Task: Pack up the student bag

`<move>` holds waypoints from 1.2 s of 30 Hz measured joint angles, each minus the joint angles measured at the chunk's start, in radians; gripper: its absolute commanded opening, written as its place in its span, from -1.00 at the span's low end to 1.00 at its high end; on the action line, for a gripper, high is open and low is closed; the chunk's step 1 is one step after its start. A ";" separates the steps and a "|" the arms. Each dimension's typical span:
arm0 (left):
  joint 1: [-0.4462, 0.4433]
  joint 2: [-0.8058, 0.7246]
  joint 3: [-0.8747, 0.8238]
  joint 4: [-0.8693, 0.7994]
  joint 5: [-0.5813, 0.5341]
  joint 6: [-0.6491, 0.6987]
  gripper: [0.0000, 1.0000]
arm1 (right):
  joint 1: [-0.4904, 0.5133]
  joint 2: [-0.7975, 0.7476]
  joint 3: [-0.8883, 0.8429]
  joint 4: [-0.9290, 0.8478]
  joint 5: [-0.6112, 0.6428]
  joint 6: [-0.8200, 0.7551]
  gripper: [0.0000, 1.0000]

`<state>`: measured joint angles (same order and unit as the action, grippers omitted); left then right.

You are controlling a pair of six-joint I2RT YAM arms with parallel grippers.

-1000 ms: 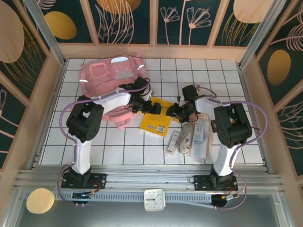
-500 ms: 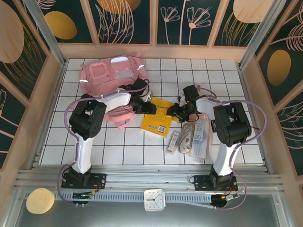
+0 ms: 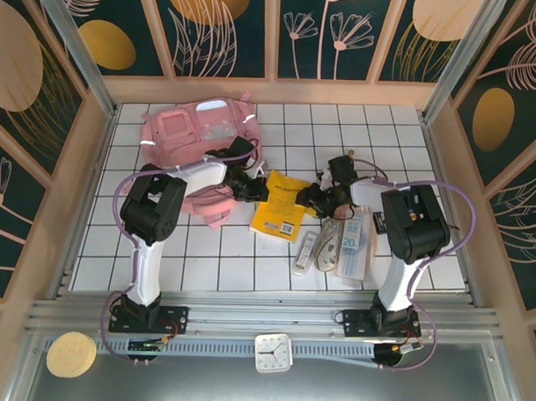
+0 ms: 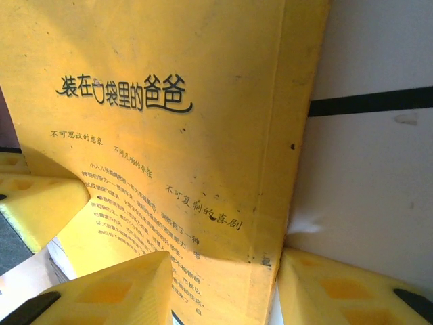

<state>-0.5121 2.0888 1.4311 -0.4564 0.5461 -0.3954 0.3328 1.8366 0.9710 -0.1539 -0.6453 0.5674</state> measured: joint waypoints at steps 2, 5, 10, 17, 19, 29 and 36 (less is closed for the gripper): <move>0.003 -0.005 0.000 0.000 0.015 0.000 -0.84 | 0.000 -0.002 -0.003 0.002 0.001 0.000 -0.06; 0.006 -0.017 0.003 -0.007 0.029 0.002 -0.81 | 0.000 -0.003 -0.003 0.003 0.001 -0.003 -0.02; 0.005 -0.023 0.044 -0.054 0.029 0.029 -0.62 | 0.000 -0.003 -0.003 0.007 0.000 -0.004 -0.02; -0.013 0.020 0.102 -0.080 0.005 0.051 -0.21 | 0.005 -0.003 -0.003 0.027 0.000 -0.004 -0.02; -0.021 0.045 0.131 -0.095 -0.006 0.054 -0.44 | 0.007 -0.003 -0.003 0.035 0.000 -0.004 -0.02; -0.025 0.068 0.206 -0.150 0.018 0.077 -0.98 | 0.006 -0.003 -0.004 0.049 -0.006 -0.008 0.13; -0.017 -0.021 0.170 -0.090 0.131 0.023 -0.99 | -0.014 -0.030 -0.018 0.112 -0.069 -0.008 0.18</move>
<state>-0.5289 2.0682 1.6012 -0.5468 0.6773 -0.3729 0.3187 1.8069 0.9527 -0.0418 -0.7139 0.5598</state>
